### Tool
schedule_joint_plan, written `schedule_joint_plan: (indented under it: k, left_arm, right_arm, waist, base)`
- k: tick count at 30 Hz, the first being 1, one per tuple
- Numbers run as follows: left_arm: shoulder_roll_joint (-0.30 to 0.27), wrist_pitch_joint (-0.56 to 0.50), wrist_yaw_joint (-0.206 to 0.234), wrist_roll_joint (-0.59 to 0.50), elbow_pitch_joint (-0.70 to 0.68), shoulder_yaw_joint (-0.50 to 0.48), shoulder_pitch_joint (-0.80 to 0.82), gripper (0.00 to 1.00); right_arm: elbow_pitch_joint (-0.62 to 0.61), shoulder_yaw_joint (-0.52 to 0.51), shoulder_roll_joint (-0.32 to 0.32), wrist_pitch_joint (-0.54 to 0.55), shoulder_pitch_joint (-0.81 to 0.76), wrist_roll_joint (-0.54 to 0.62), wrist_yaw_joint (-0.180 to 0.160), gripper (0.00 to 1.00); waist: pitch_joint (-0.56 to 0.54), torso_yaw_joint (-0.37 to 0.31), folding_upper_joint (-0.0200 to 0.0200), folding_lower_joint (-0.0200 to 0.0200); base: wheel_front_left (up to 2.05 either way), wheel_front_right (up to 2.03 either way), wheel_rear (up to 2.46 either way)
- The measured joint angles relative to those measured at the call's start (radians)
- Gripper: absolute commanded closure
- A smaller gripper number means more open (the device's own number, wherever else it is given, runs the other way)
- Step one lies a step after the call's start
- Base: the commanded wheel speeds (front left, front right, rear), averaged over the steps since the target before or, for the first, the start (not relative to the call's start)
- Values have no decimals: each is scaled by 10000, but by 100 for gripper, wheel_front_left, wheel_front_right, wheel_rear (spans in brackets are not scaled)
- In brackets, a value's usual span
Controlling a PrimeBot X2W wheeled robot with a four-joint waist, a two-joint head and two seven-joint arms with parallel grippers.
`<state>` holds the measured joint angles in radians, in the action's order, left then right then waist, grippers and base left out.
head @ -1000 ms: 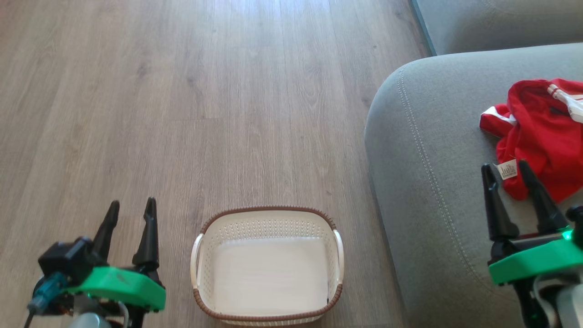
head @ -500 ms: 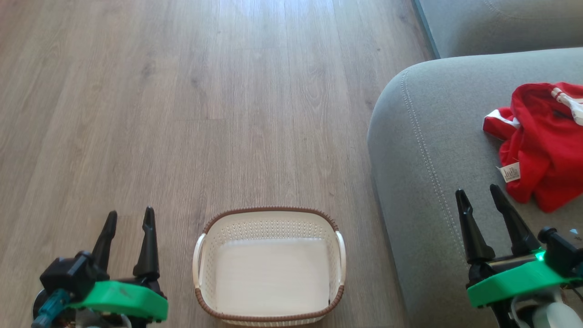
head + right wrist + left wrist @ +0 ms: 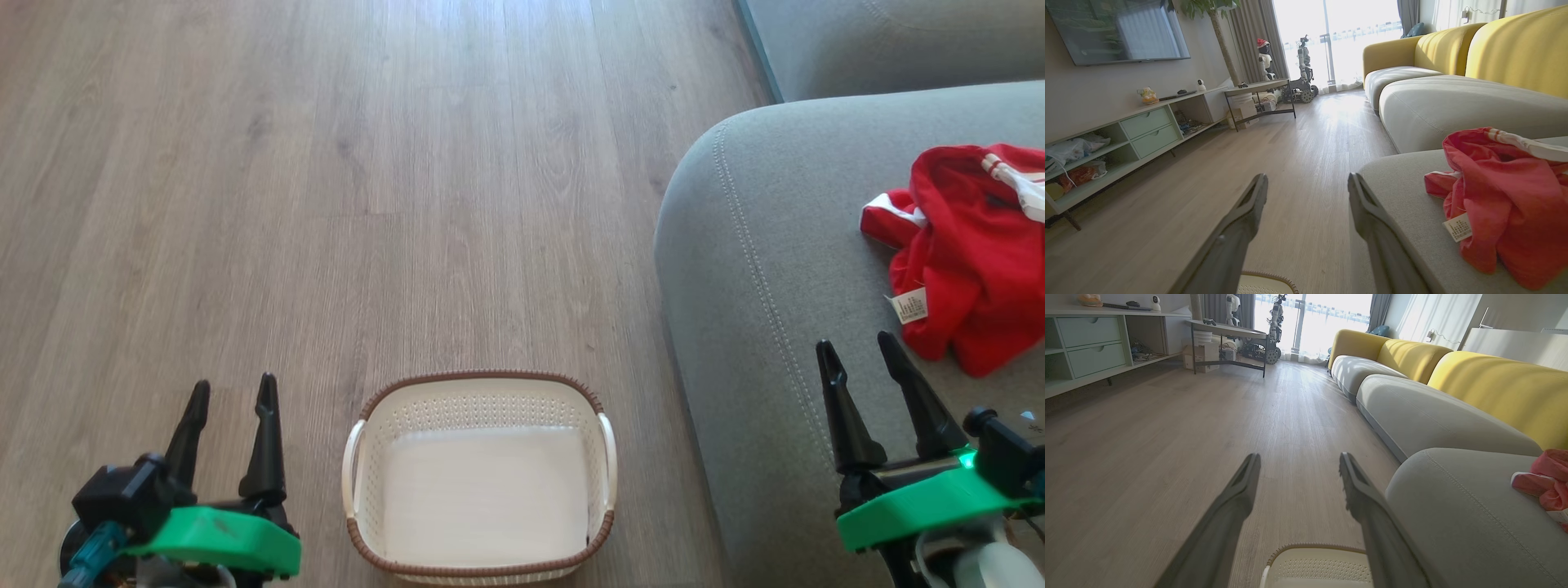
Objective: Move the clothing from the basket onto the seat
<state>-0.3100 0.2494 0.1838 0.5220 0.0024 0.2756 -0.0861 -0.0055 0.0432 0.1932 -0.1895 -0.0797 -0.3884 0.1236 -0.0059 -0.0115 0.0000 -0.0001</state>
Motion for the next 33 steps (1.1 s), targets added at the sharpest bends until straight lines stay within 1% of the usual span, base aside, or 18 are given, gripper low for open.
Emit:
schedule_joint_plan:
  k: [17, 18, 25, 33]
  left_arm:
    - [96, 0, -167, -102, 67, -180, -12, 0]
    - [98, 0, -174, -100, 73, -182, -12, 100]
    - [435, -31, -171, -58, 997, 90, -453, 100]
    - [564, -291, -353, 796, 1070, -19, -419, 100]
  right_arm:
    - [23, 82, -2, 2, 7, -13, 0, 0]
    - [29, 94, -2, 2, 9, -13, 0, 100]
    - [1085, 322, -71, 17, -344, -54, -13, 100]
    - [1179, 290, -163, 151, -355, -974, -13, 100]
  waist:
    - [-4, -74, 0, 0]
    - [-2, -77, 0, 0]
    - [0, -80, 0, 0]
    - [8, -65, 0, 0]
  base:
    - [0, 0, 0]
    - [0, 0, 0]
    - [0, 0, 0]
    - [0, 0, 0]
